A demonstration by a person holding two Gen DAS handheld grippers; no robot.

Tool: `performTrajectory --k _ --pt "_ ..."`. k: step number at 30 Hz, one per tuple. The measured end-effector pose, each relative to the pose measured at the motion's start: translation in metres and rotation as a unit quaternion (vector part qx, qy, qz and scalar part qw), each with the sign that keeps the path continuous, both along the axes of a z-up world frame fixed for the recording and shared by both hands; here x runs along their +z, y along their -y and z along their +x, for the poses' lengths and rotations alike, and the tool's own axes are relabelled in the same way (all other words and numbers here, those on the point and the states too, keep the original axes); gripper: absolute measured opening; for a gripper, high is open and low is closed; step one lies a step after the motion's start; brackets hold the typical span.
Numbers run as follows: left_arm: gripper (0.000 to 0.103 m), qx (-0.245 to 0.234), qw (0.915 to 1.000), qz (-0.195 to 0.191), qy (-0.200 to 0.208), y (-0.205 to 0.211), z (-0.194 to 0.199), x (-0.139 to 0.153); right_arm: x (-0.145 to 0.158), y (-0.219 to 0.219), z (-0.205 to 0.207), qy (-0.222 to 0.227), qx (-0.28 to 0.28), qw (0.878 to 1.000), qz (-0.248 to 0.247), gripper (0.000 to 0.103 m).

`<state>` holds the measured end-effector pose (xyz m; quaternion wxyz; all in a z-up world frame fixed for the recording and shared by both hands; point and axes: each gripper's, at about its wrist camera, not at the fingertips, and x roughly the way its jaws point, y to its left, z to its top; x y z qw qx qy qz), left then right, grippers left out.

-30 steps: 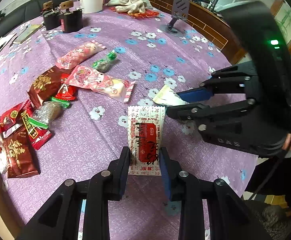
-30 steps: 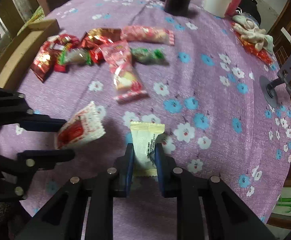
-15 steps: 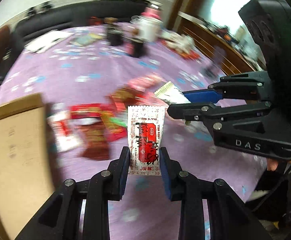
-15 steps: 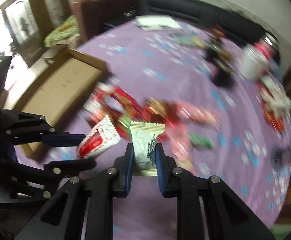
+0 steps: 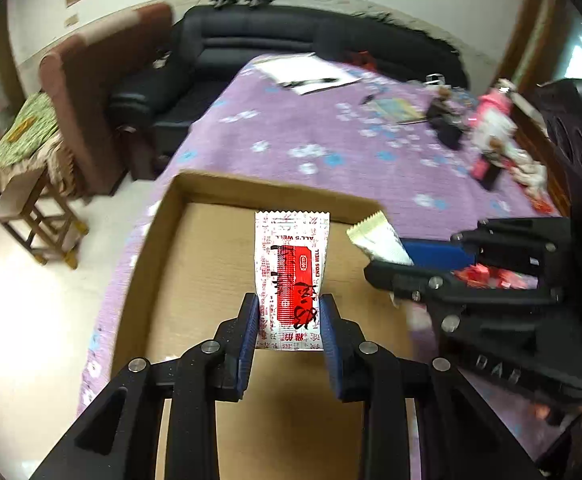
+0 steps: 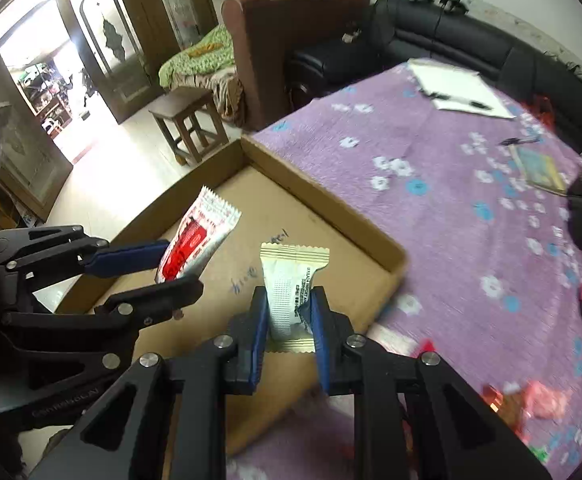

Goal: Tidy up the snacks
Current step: 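Carry both snacks over the cardboard tray and open the left gripper, then grasp the dark red foil packet with the left gripper while the right grasps the pink cartoon packet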

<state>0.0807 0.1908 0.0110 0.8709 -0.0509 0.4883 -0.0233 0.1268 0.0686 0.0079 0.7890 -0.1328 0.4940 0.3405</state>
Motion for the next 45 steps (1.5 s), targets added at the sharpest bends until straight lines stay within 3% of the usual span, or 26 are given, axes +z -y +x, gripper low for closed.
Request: performTrajectory --k 7,13,14,17,18,26,28,31,33,38,42,45 --pt "0.035 0.026 0.9983 -0.02 -0.048 -0.02 0.028 -0.032 -0.035 -0.016 0.036 -0.027 -0.026 0.999 -0.007 0.021" --pt "0.039 0.039 0.9962 -0.039 -0.068 -0.027 0.043 -0.044 -0.043 -0.015 0.045 -0.03 -0.034 0.999 -0.016 0.021" --pt "0.044 0.041 0.9957 -0.04 -0.072 -0.027 0.044 -0.045 -0.043 -0.015 0.046 -0.03 -0.035 0.999 -0.02 0.023" --pt "0.054 0.044 0.9957 -0.042 -0.069 -0.026 0.045 -0.044 -0.046 -0.015 0.048 -0.031 -0.035 0.999 -0.023 0.028" --pt "0.054 0.044 0.9959 -0.041 -0.068 -0.026 0.045 -0.043 -0.045 -0.015 0.048 -0.03 -0.035 0.999 -0.025 0.033" --pt "0.054 0.053 0.9974 -0.017 -0.044 -0.018 0.034 -0.03 -0.027 0.0 0.038 -0.022 -0.041 0.999 -0.004 0.036" --pt "0.054 0.055 0.9979 -0.004 -0.033 -0.013 0.027 -0.024 -0.019 0.007 0.029 -0.013 -0.039 0.999 0.0 0.043" --pt "0.054 0.056 0.9981 0.023 -0.002 0.006 0.009 -0.009 -0.004 0.025 0.014 0.001 -0.034 0.999 0.01 0.047" --pt "0.064 0.055 0.9979 0.029 0.016 0.019 -0.003 -0.001 0.006 0.043 0.002 0.011 -0.034 0.999 0.016 0.051" --pt "0.07 0.036 0.9965 0.036 0.066 0.064 -0.032 0.021 0.022 0.1 -0.021 0.028 -0.056 0.998 0.025 0.057" --pt "0.074 0.004 0.9972 0.031 0.068 0.104 -0.039 0.027 0.025 0.154 -0.028 0.035 -0.089 0.995 0.011 0.059" --pt "0.074 -0.016 0.9984 -0.001 0.054 0.131 -0.036 0.025 0.017 0.206 -0.028 0.041 -0.13 0.99 -0.016 0.067"
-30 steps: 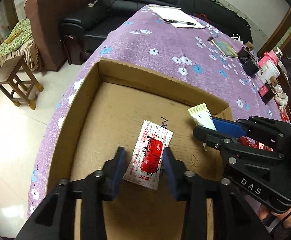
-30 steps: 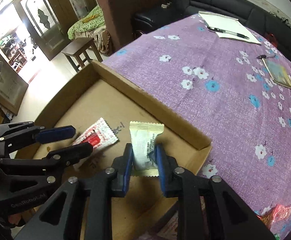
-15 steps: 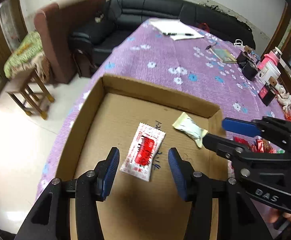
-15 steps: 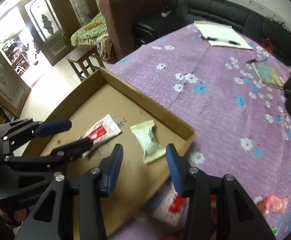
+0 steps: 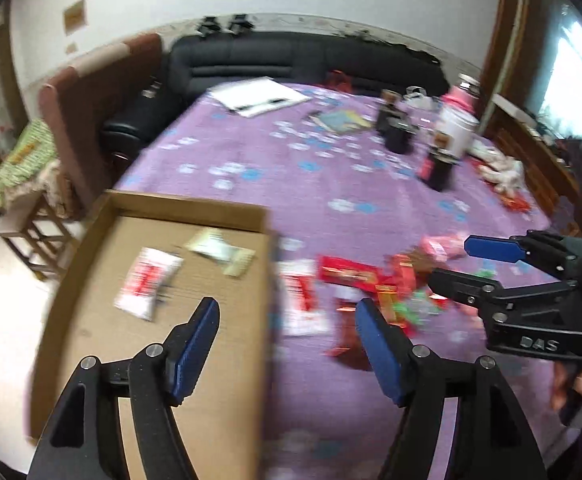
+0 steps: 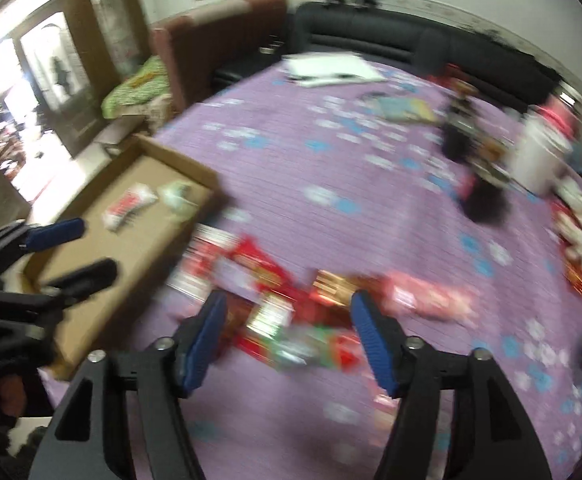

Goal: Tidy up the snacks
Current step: 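Grasp the dark red foil packet with the left gripper while the right grasps the pink cartoon packet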

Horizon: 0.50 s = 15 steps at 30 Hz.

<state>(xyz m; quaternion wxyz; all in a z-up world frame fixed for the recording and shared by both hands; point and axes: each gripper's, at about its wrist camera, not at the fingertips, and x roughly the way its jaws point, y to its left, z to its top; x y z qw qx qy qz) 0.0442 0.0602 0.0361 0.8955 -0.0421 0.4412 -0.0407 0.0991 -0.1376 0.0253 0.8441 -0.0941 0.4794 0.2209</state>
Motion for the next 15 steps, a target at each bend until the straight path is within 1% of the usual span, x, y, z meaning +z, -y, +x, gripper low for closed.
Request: performTrajectory --k 3,5,7,8,11,12,15 --pt "0.074 -0.024 0.9993 -0.023 -0.019 0.028 0.008 -0.006 -0.01 0.043 0.002 -0.012 -0.032 0.999 -0.005 0.067" --pt "0.074 -0.043 0.9982 -0.021 -0.036 0.049 0.019 -0.014 -0.018 0.067 0.003 -0.016 -0.05 0.999 -0.006 0.067" --pt "0.074 -0.052 0.997 -0.02 -0.053 0.064 0.027 -0.022 -0.024 0.084 0.005 -0.018 -0.065 0.998 -0.009 0.067" --pt "0.074 -0.053 0.9965 -0.025 -0.061 0.068 0.03 -0.026 -0.028 0.091 0.006 -0.026 -0.07 0.997 -0.002 0.067" --pt "0.074 -0.07 0.9924 -0.055 -0.085 0.078 0.038 -0.036 -0.036 0.092 0.005 -0.041 -0.059 0.997 0.016 0.067" --pt "0.074 -0.074 0.9922 -0.054 -0.085 0.08 0.039 -0.036 -0.039 0.088 0.002 -0.041 -0.051 0.998 0.012 0.067" --pt "0.074 -0.078 0.992 -0.052 -0.085 0.081 0.045 -0.033 -0.051 0.075 0.0 -0.047 -0.035 0.998 -0.022 0.067"
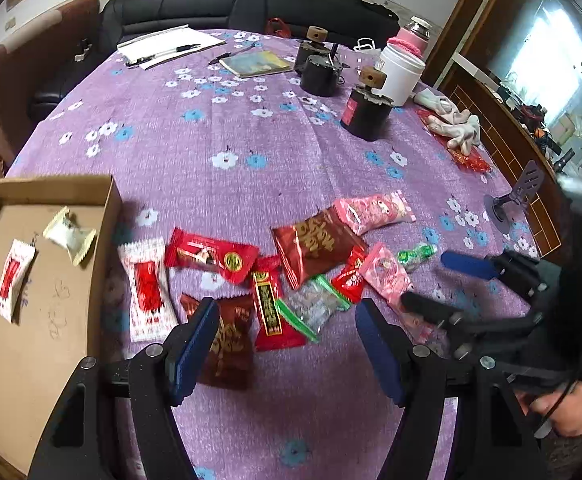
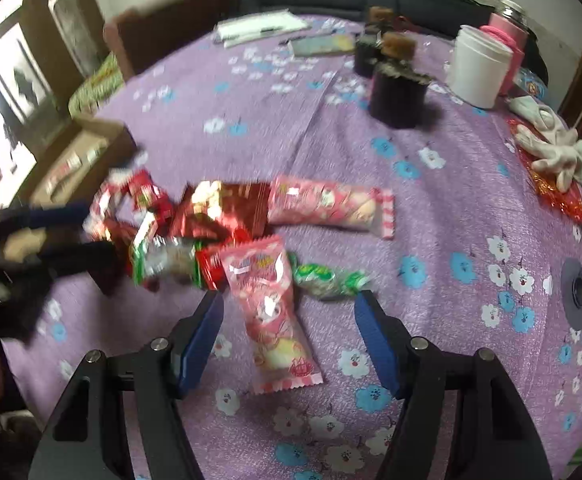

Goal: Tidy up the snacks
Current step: 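Grasp the dark red foil packet with the left gripper while the right grasps the pink cartoon packet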

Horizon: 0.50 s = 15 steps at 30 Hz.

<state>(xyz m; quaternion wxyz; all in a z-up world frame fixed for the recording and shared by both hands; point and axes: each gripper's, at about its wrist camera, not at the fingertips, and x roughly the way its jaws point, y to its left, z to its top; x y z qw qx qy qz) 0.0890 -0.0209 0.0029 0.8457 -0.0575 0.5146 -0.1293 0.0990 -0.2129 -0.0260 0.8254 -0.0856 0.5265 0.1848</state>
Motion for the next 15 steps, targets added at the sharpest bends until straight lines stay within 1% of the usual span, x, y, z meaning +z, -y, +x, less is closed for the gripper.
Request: performTrajectory --k 3,4,5,6,7,9,10,15 --pt "0.074 -0.005 0.9999 -0.006 -0.007 -0.005 0.005 0.002 -0.011 -0.006 0.002 -0.007 0.004 1.0 -0.024 0.067" --pt "0.074 -0.008 0.9999 -0.007 -0.01 -0.006 0.006 0.001 -0.014 -0.006 0.003 -0.009 0.003 1.0 -0.022 0.065" --pt "0.074 -0.009 0.9998 -0.009 -0.015 -0.007 0.006 0.0 -0.017 -0.007 0.005 -0.012 0.001 1.0 -0.02 0.061" --pt "0.074 -0.009 0.9998 -0.011 -0.016 -0.009 0.006 0.0 -0.02 -0.009 0.006 -0.018 0.003 1.0 -0.022 0.048" --pt "0.074 -0.01 0.9997 -0.012 -0.019 -0.011 0.006 -0.002 -0.023 -0.01 0.007 -0.024 0.007 0.999 -0.024 0.043" --pt "0.074 -0.012 0.9995 -0.01 -0.026 -0.012 0.005 -0.006 -0.023 -0.015 0.004 -0.016 0.014 0.999 -0.04 0.041" --pt "0.074 -0.013 0.9995 -0.009 -0.029 -0.012 0.005 -0.008 -0.022 -0.016 0.003 -0.016 0.015 0.999 -0.039 0.039" --pt "0.075 -0.026 0.9983 -0.013 -0.05 -0.009 0.004 -0.022 -0.022 -0.016 0.001 -0.014 0.014 0.999 -0.044 0.039"
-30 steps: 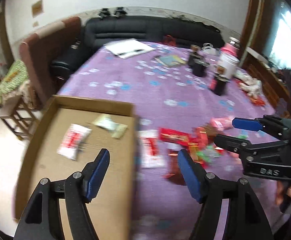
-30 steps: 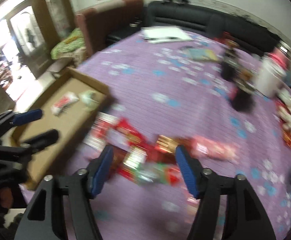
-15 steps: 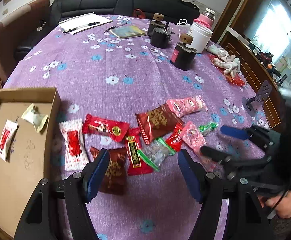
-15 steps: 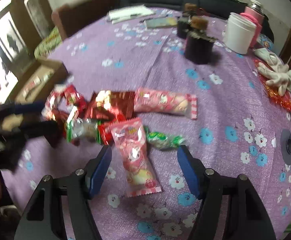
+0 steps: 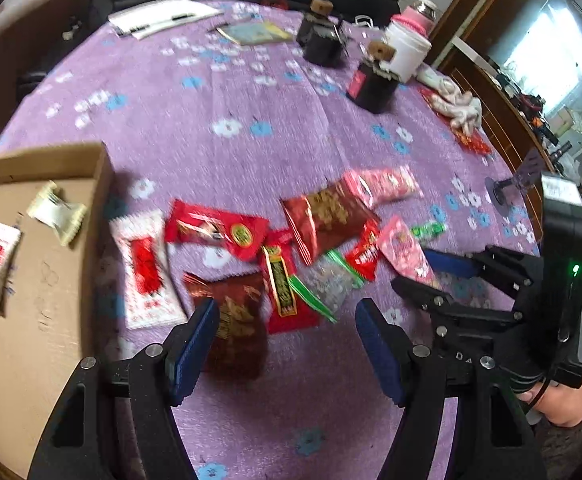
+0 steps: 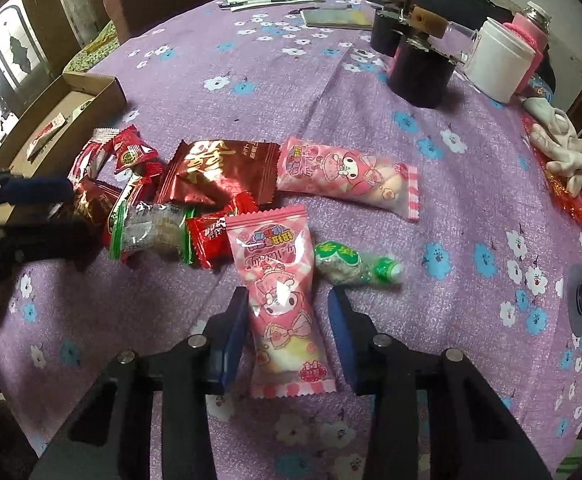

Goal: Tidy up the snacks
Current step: 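Grasp the dark red foil packet with the left gripper while the right grasps the pink cartoon packet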

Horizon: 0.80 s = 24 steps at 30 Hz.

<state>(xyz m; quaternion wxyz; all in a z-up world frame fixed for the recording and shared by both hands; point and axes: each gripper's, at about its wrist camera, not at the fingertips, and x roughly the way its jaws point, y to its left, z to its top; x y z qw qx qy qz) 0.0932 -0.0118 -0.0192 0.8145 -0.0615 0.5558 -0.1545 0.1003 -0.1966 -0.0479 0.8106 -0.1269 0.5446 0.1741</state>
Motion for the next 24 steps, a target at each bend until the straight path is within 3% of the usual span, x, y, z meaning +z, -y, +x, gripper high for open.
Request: performTrajectory --k 2,5,7,9,14,24 --pt "0.08 -0.008 0.9998 0.016 0.009 0.005 -0.004 0.001 0.0 0.0 -0.001 0.0 0.0 1.0 0.0 0.039" --pt "0.08 -0.036 0.9993 0.001 -0.011 0.012 -0.01 -0.004 -0.001 -0.001 0.0 -0.002 0.0 1.0 -0.003 0.039" --pt "0.08 -0.051 0.9984 0.02 -0.015 0.018 -0.013 -0.009 0.0 -0.001 0.0 -0.002 0.0 1.0 -0.003 0.039" --pt "0.08 -0.048 0.9974 0.053 0.002 0.019 -0.014 -0.01 0.0 -0.001 0.001 -0.003 0.0 1.0 -0.002 0.039" --pt "0.08 -0.04 0.9957 0.082 0.015 0.012 -0.013 -0.005 0.0 0.0 0.002 -0.003 -0.002 1.0 0.0 0.039" --pt "0.08 -0.046 0.9905 0.129 -0.002 -0.004 0.004 -0.011 0.0 0.001 0.003 -0.006 -0.005 1.0 0.002 0.039"
